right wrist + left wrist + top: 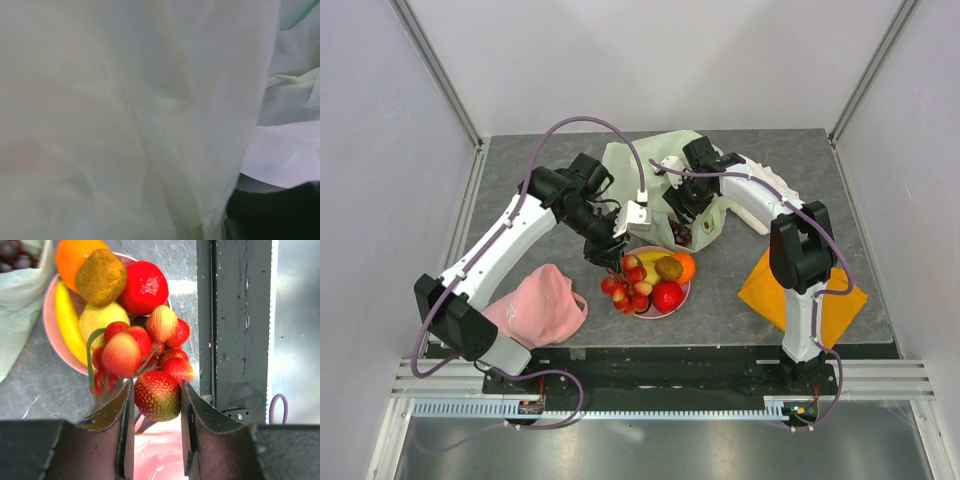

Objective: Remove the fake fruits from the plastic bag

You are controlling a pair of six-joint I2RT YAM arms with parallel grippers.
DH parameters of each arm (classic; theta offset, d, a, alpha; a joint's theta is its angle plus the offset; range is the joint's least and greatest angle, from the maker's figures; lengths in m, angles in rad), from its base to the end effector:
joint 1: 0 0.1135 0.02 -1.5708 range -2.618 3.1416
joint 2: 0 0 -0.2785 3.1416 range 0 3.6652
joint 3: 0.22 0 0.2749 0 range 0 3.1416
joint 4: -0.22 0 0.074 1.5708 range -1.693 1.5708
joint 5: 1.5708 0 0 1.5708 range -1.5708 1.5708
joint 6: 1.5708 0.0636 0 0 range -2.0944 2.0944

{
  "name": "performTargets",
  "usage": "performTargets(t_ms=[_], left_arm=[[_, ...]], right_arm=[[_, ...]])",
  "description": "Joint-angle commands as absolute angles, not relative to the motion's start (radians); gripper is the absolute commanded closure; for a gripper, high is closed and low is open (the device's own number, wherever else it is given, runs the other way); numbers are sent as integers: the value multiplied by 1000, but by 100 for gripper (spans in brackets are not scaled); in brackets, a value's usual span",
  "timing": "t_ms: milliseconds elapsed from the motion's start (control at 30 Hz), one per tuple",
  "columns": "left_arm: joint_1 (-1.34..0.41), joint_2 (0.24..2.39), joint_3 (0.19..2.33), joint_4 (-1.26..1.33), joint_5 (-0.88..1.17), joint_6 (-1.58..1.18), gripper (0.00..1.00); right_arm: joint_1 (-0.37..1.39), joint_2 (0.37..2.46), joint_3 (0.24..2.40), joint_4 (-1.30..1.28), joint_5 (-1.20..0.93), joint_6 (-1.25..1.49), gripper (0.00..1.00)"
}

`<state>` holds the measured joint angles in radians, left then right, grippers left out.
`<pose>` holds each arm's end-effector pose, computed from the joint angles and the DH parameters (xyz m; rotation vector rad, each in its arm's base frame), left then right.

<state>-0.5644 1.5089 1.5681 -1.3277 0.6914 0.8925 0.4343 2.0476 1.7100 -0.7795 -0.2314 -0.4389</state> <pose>0.2349 -0.1967 0.3498 1.8428 1.8507 -0.8617 0.4296 0.2154 0.2065 -1.1947 2.3908 0.3091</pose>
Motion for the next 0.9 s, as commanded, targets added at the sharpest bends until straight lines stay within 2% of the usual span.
performTargets(t_ms=[0,367,733,867], left_arm=[[-584,1552,1537,-1276,695,966,98],[-649,1582,1505,-1068,514,934,98],[-686,1557,1526,-1071,502,885,98],[-701,1554,1595,-1097,439,841,98]], right_arm=[[434,2005,1726,-781,-221,-445,38],[433,2025,1738,-781,-227,-445,38],[433,2042,1749,-781,-235,-442,39],[433,2042,1755,-779,-229,-443,38]])
